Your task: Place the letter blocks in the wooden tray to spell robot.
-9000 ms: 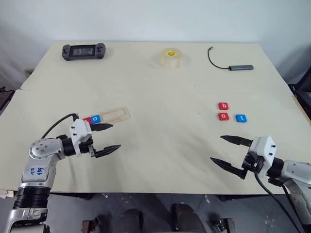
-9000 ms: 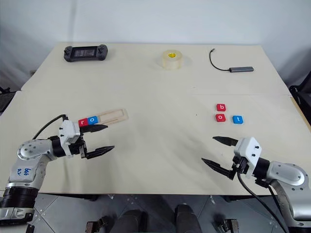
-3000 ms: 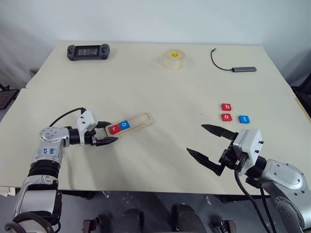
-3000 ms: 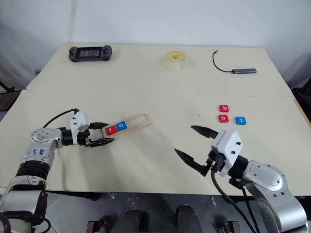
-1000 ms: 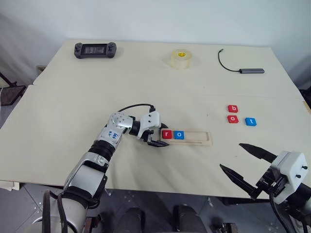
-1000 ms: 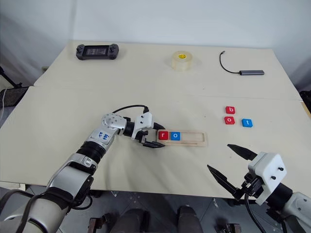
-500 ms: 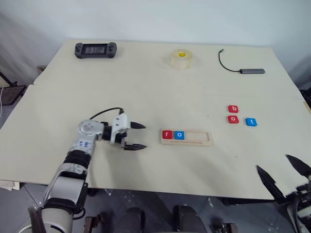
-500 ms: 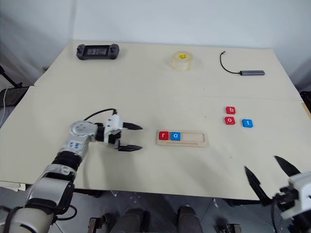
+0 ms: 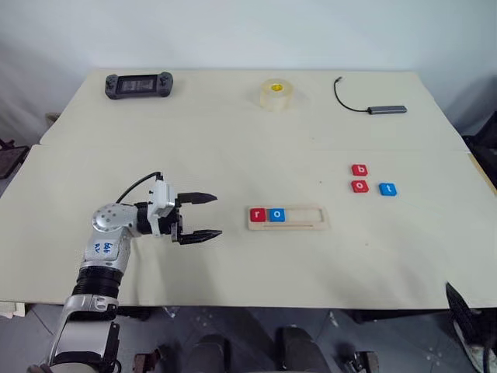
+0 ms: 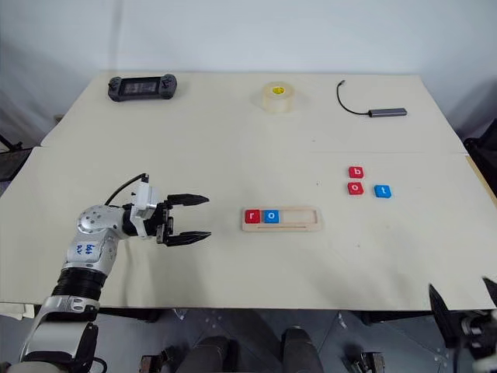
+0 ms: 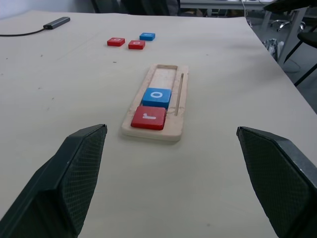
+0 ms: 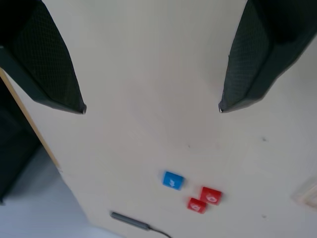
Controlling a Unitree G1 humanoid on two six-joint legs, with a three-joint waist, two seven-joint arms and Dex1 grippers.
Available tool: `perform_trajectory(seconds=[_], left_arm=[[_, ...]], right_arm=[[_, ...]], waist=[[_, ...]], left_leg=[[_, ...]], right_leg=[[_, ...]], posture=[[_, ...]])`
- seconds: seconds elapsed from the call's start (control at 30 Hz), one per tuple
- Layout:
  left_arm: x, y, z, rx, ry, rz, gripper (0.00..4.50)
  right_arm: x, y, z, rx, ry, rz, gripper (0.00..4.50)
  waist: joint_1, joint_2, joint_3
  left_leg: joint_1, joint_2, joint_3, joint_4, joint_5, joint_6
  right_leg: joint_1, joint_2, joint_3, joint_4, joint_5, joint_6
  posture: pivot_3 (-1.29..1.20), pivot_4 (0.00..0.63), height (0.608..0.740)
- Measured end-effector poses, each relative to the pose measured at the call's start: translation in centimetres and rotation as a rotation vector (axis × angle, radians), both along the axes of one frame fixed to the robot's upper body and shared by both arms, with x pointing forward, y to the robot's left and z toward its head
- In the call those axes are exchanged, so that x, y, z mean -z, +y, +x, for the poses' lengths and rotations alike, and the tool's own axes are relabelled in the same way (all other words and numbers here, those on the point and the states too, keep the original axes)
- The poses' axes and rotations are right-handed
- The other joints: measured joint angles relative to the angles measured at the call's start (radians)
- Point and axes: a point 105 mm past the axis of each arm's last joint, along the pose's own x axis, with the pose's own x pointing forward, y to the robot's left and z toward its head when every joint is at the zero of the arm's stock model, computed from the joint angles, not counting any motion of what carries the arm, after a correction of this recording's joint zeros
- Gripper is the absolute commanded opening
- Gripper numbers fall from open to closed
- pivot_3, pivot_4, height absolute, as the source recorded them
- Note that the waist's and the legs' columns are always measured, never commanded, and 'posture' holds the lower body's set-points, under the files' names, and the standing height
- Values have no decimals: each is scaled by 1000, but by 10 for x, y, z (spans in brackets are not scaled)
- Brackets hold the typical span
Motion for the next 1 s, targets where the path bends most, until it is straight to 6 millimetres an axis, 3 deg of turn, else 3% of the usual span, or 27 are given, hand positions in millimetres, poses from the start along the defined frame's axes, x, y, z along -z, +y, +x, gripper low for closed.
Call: perform_trajectory(seconds=[0.23,0.43,0.57,0.73,1.0], left_arm=[[-1,-12,-4,-2,-6,-20,4458],[-5,-15,0,-47,-14,-41,4458],[-6,-15,2,-66,-12,-47,4458],[-7,-16,1,-70,-25,-52,4458],[-9,-17,1,-79,-35,-55,4458]], right_arm=[[-35,21,82,-145,98,23,4500],[-31,20,120,-45,230,93,4500],[-33,31,131,-55,235,106,4500],[-19,35,139,-33,291,131,4500],[-27,38,144,-31,273,139,4500]], waist=[[-1,1,0],[20,1,0],[24,1,0],[22,1,0],[19,1,0]], left_leg=[[-1,0,-3,1,2,-3],[-5,0,-4,1,3,-4],[-7,-1,-4,1,2,-3],[-7,-1,-4,1,2,-3],[-7,-1,-3,1,2,-3]], right_leg=[[1,0,-2,0,0,-1],[-4,0,-3,0,0,-1],[-4,0,-4,-1,0,-1],[-5,0,-4,-1,0,-1],[-5,1,-3,-1,0,-1]], posture=[[0,150,740],[0,150,740],[0,150,740],[0,150,740],[0,150,740]])
